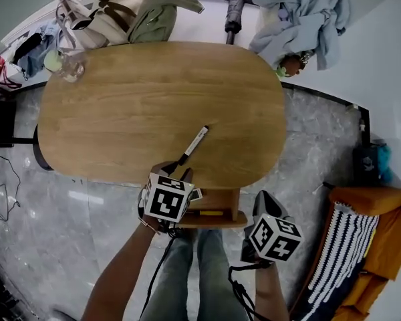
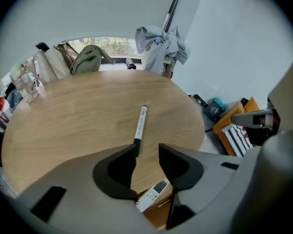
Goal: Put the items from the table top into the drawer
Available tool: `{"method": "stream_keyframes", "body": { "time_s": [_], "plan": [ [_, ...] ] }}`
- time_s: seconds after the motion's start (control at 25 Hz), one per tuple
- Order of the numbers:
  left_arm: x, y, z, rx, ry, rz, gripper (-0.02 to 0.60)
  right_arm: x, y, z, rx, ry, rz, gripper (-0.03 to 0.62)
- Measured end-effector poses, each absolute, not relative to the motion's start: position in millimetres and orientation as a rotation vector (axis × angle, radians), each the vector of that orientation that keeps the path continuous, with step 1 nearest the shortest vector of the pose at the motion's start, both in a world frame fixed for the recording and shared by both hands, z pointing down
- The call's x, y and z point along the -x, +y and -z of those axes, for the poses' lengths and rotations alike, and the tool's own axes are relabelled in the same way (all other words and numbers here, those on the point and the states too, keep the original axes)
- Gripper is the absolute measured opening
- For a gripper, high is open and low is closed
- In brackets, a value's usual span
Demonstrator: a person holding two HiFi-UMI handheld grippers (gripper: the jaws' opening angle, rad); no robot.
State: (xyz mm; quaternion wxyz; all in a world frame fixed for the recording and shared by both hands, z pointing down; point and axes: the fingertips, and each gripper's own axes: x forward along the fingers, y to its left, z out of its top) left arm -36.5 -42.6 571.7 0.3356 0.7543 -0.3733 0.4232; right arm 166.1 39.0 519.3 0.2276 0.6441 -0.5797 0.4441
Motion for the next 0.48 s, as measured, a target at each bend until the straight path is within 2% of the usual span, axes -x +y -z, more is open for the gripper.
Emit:
{"method": "stream_keyframes", "body": {
  "time_s": [0.48],
  "plan": [
    [16.1, -85.1, -599.2, -2.002, -0.915, -1.298, 0.146, -210.3, -13.4, -541.1, -1.710, -1.595, -1.217, 0.005]
  ]
}}
